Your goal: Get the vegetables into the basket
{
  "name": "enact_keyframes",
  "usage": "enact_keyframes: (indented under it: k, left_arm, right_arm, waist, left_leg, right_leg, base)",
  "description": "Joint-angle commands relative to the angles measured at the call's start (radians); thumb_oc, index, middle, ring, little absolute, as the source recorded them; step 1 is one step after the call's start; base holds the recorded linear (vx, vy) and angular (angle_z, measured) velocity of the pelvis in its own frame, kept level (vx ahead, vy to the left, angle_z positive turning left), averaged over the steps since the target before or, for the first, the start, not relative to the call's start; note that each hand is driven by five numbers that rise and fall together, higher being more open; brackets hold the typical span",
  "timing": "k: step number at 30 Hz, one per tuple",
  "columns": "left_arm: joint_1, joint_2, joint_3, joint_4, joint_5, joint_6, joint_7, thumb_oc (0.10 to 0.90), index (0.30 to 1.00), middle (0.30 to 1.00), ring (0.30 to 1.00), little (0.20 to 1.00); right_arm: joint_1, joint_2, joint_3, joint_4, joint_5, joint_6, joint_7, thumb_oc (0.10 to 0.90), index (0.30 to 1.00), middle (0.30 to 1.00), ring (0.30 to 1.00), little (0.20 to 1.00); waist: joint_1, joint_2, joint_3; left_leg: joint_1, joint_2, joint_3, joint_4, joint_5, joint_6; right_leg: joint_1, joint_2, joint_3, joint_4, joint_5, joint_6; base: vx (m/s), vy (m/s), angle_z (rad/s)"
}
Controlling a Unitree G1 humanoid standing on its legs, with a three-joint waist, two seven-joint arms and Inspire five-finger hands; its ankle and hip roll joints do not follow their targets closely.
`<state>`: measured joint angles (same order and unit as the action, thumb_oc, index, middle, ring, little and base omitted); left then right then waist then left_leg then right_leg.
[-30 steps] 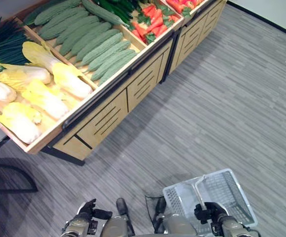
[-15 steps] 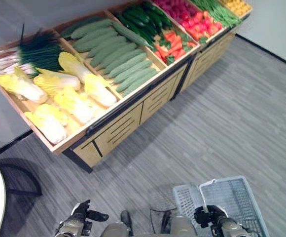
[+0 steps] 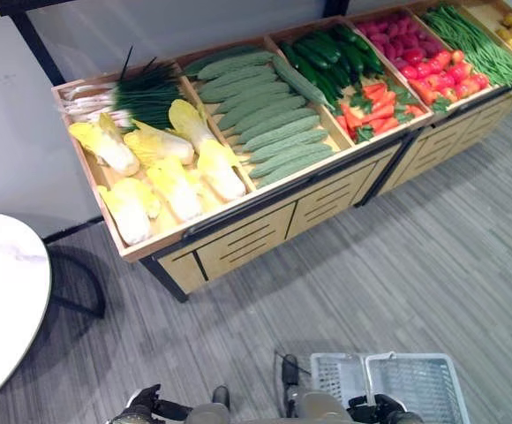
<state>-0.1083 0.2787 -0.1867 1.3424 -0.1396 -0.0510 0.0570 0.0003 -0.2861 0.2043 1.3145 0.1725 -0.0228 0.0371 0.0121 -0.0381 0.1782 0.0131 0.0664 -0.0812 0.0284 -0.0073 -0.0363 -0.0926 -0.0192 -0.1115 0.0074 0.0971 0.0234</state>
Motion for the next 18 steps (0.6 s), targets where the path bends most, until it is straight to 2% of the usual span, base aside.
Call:
enact_keyframes:
  k: [1,2,3,4,5,7,14,18]
  left_arm:
    - [-0.062,0.009,-0.027,-0.019,0.000,-0.010,-0.003,0.900,1.000,1.000,1.000,1.000]
    - [-0.069,0.007,-0.039,-0.030,0.009,-0.008,-0.005,0.900,1.000,1.000,1.000,1.000]
    - [-0.076,0.007,-0.046,-0.041,0.013,-0.006,-0.005,0.900,1.000,1.000,1.000,1.000]
    - [-0.076,0.007,-0.046,-0.041,0.013,-0.006,-0.005,0.900,1.000,1.000,1.000,1.000]
    - [-0.081,0.006,-0.050,-0.050,0.017,-0.006,-0.005,0.900,1.000,1.000,1.000,1.000]
    - [-0.067,0.008,-0.035,-0.044,0.016,-0.005,-0.007,0.900,1.000,1.000,1.000,1.000]
    - [-0.044,0.016,-0.020,-0.050,0.025,-0.013,-0.005,0.900,1.000,1.000,1.000,1.000]
    - [-0.041,0.035,-0.017,-0.141,0.008,-0.034,0.007,0.900,1.000,1.000,1.000,1.000]
  right_arm:
    - [-0.032,-0.047,0.013,-0.026,-0.003,-0.031,0.008,0.400,0.300,0.300,0.300,0.300]
    - [-0.031,-0.057,0.011,-0.037,-0.007,-0.033,0.009,0.400,0.300,0.300,0.300,0.300]
    - [-0.032,-0.064,0.012,-0.042,-0.011,-0.033,0.008,0.400,0.300,0.300,0.300,0.300]
    - [-0.032,-0.064,0.012,-0.042,-0.011,-0.033,0.008,0.400,0.300,0.300,0.300,0.300]
    - [-0.036,-0.070,0.010,-0.042,-0.015,-0.032,0.007,0.400,0.300,0.300,0.300,0.300]
    - [-0.043,-0.058,0.021,-0.032,-0.022,-0.026,0.009,0.400,0.300,0.300,0.300,0.300]
    - [-0.037,-0.020,0.042,-0.026,-0.045,-0.025,0.013,0.400,0.300,0.300,0.300,0.300]
    - [-0.041,-0.008,0.054,-0.045,-0.059,-0.031,0.008,0.400,0.300,0.300,0.300,0.300]
  waist:
    - [-0.036,-0.025,0.009]
    - [-0.058,-0.015,0.008]
    - [-0.068,-0.009,0.010]
    - [-0.068,-0.009,0.010]
    - [-0.076,-0.002,0.014]
    - [-0.068,-0.001,0.001]
    - [-0.043,-0.013,-0.003]
    - [-0.022,-0.017,0.002]
  left_leg:
    - [0.003,-0.020,0.117,-0.038,-0.021,0.033]
    - [-0.004,-0.013,0.228,-0.062,-0.002,0.030]
    - [-0.007,-0.009,0.302,-0.076,0.008,0.029]
    - [-0.007,-0.009,0.302,-0.077,0.008,0.029]
    - [-0.009,-0.004,0.367,-0.078,0.010,0.028]
    - [0.009,-0.016,0.351,-0.076,-0.017,0.038]
    - [0.066,-0.045,0.371,-0.113,-0.044,0.066]
    - [0.076,-0.053,0.392,-0.115,-0.054,0.075]
  right_leg:
    - [0.003,-0.060,-0.016,0.111,-0.144,0.043]
    - [0.011,-0.073,-0.047,0.107,-0.143,0.048]
    - [0.013,-0.079,-0.067,0.109,-0.143,0.050]
    - [0.013,-0.079,-0.067,0.109,-0.143,0.050]
    - [0.014,-0.086,-0.086,0.111,-0.144,0.051]
    - [0.019,-0.082,-0.083,0.116,-0.153,0.056]
    - [0.035,-0.114,-0.059,0.130,-0.130,0.089]
    - [0.034,-0.120,-0.049,0.120,-0.102,0.105]
  base:
    - [0.00,-0.051,1.75]
    - [-0.05,0.034,1.61]
    - [-0.05,0.066,1.12]
    - [-0.06,0.076,1.03]
    - [-0.02,0.113,1.04]
    - [0.03,0.167,0.55]
    - [0.03,0.185,-0.21]
    - [0.00,0.093,-0.12]
